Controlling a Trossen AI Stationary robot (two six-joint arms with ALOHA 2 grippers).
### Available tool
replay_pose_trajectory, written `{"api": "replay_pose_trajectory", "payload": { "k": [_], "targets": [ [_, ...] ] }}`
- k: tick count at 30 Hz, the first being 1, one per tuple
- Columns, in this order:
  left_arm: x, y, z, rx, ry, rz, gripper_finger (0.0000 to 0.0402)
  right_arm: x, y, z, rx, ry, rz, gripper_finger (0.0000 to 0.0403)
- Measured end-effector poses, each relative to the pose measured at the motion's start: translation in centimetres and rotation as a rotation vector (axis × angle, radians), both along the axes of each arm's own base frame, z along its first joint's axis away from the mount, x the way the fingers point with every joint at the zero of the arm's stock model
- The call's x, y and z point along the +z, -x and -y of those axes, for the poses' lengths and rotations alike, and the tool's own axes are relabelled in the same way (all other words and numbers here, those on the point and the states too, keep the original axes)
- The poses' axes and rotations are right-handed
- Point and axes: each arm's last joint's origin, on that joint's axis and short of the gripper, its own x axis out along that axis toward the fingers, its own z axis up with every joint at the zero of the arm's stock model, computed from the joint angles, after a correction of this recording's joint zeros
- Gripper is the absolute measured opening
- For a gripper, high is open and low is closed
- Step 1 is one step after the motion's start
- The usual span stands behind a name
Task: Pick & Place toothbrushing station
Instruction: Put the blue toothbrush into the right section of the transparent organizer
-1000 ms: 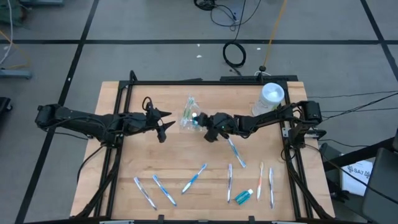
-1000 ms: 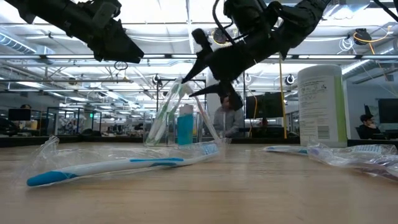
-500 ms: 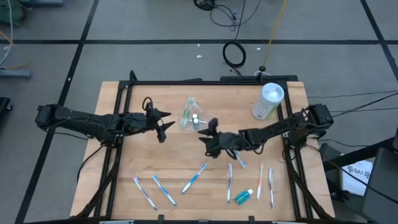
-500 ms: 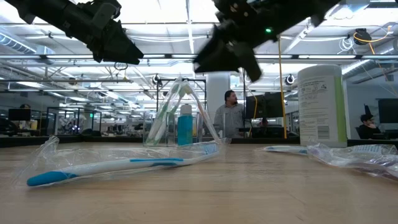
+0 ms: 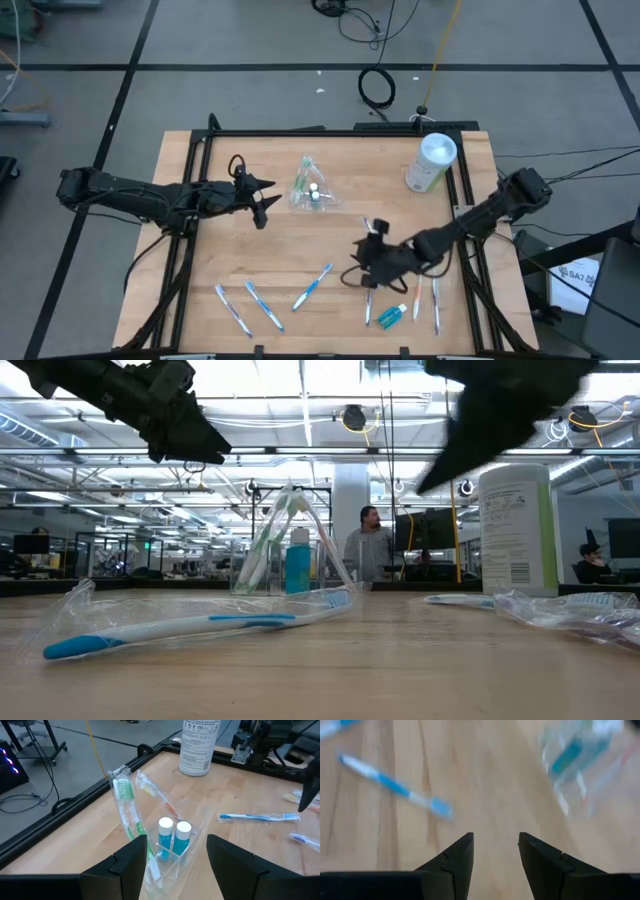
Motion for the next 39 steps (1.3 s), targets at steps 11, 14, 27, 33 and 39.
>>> {"api": "replay_pose_trajectory", "payload": {
  "k": [11,14,27,33,39],
  "targets": [
    [0.0,0.0,0.0,0.012,0.032,0.016,0.0214,-2.8,4.5,-1.7,-0.255,-0.161,-0.134,0.0153],
    [0.0,0.0,0.0,0.013,0.035,0.017,0.0214,-4.3,5.4,-1.3,-0.302,-0.198,-0.167,0.0153],
    [0.0,0.0,0.0,0.022,0.053,0.025,0.0214,-8.5,7.0,0.9,-0.398,-0.331,-0.138,0.0153],
    [0.2,-0.1,0.0,0.018,0.042,0.045,0.0214,-8.6,7.0,1.1,-0.276,-0.233,-0.181,0.0133],
    [0.4,-0.1,0.0,0.017,0.043,0.062,0.0214,-8.7,7.0,1.2,-0.229,-0.177,-0.19,0.0079]
  ]
}}
